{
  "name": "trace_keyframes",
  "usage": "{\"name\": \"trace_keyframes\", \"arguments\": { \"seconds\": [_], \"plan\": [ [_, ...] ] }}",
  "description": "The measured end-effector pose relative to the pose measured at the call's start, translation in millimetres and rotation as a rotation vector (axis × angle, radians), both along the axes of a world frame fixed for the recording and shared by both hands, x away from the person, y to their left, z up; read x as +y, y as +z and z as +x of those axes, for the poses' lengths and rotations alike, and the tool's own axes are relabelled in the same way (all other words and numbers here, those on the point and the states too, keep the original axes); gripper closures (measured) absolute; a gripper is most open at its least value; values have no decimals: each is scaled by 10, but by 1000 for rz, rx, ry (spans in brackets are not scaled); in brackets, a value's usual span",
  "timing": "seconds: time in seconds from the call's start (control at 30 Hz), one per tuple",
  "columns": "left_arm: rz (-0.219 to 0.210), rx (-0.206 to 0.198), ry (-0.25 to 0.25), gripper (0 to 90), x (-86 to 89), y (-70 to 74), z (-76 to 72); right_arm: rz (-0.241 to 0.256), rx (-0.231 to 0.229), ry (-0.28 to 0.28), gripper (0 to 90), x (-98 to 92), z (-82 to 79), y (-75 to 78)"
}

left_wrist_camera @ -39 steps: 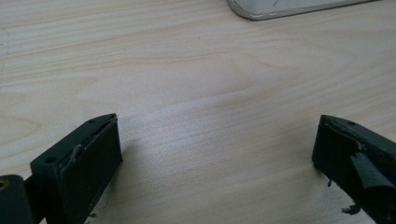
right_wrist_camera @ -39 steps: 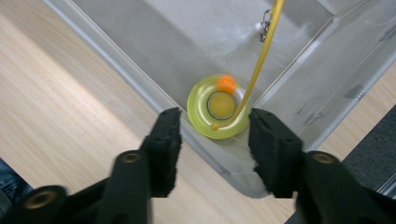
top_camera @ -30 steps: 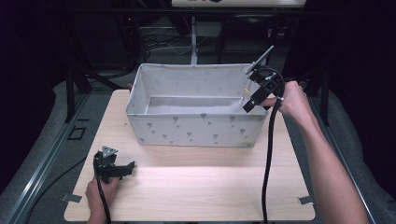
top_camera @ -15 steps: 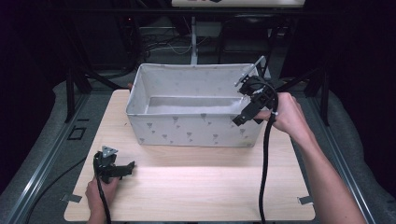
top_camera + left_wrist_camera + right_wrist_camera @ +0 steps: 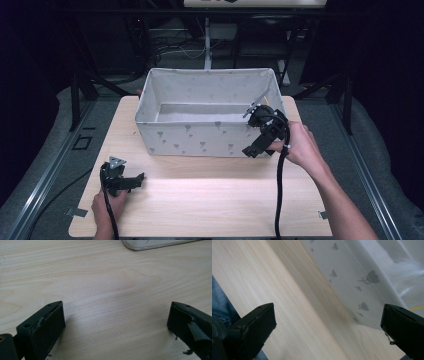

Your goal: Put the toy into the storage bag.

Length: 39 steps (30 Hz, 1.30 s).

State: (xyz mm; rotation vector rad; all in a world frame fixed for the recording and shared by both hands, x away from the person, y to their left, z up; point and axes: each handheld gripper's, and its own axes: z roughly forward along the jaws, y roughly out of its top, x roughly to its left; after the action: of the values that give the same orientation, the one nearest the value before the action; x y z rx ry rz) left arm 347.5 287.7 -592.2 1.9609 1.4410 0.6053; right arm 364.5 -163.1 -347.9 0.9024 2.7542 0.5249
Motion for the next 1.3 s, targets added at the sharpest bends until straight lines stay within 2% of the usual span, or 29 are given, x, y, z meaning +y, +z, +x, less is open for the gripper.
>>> {"name": "trace_keyframes", "arguments": {
  "seconds": [0.3, 0.67, 0.93, 0.97, 1.1, 1.23, 1.3],
  "plan": [
    [0, 0, 0, 14, 0, 0, 0, -20, 38, 35, 0, 62, -149, -454],
    [0, 0, 0, 14, 0, 0, 0, 6, 73, 13, 0, -2, -302, -1027],
    [0, 0, 0, 14, 0, 0, 1, -7, 93, -10, 2, -19, -446, -1527],
    [0, 0, 0, 14, 0, 0, 0, -21, 88, -11, 5, -24, -459, -1570],
    [-2, -1, 2, 14, -2, -1, 1, -8, 85, -31, 7, -60, -489, -1733],
    [-2, -1, 2, 14, -2, -1, 1, 27, 73, -35, 5, -99, -520, -1827],
    [-1, -1, 1, 14, -1, 0, 1, 13, 57, -30, 4, -112, -533, -1853]
  ]
}}
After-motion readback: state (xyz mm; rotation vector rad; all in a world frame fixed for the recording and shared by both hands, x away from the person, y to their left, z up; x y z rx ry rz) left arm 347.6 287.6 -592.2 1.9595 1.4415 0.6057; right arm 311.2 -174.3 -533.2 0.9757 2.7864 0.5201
